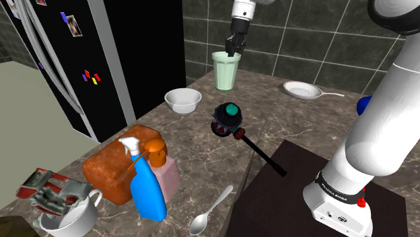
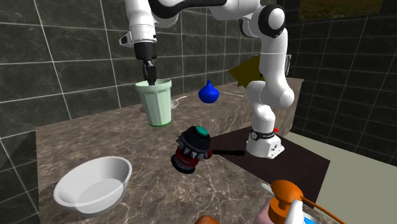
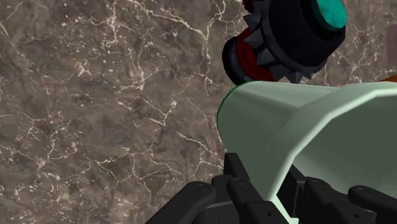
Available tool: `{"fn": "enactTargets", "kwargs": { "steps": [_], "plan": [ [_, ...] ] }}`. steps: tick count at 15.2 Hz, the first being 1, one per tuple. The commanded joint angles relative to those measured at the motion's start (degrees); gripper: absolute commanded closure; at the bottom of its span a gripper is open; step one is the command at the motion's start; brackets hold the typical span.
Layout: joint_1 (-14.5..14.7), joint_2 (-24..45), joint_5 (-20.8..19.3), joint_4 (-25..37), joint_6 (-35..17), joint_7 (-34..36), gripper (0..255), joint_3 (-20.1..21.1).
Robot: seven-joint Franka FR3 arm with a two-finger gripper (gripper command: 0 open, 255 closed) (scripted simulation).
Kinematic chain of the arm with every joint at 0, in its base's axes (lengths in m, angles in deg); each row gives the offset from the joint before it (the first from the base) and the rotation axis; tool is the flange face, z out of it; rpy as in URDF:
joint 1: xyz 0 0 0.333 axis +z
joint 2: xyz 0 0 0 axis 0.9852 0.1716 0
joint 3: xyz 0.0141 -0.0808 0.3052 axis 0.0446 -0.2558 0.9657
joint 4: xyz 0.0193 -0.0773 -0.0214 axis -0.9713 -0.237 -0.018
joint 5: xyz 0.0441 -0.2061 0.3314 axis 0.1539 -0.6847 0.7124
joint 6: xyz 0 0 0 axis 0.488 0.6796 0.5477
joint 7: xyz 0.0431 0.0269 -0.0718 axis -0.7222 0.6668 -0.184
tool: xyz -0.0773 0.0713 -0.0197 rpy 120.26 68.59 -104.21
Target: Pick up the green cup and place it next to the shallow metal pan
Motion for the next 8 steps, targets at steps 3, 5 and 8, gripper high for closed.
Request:
{"fn": "enactTargets", "kwargs": {
  "steps": [3,5,8],
  "plan": [
    [-0.09,0.37,0.03,3.51,3.1,0.5,255,-0.07],
    [-0.14,0.62,0.07,5.37,4.69,0.74,255,-0.11],
    [-1.52,0.28,-0.12,5.26,5.45,-1.8,255,-1.38]
  ]
}}
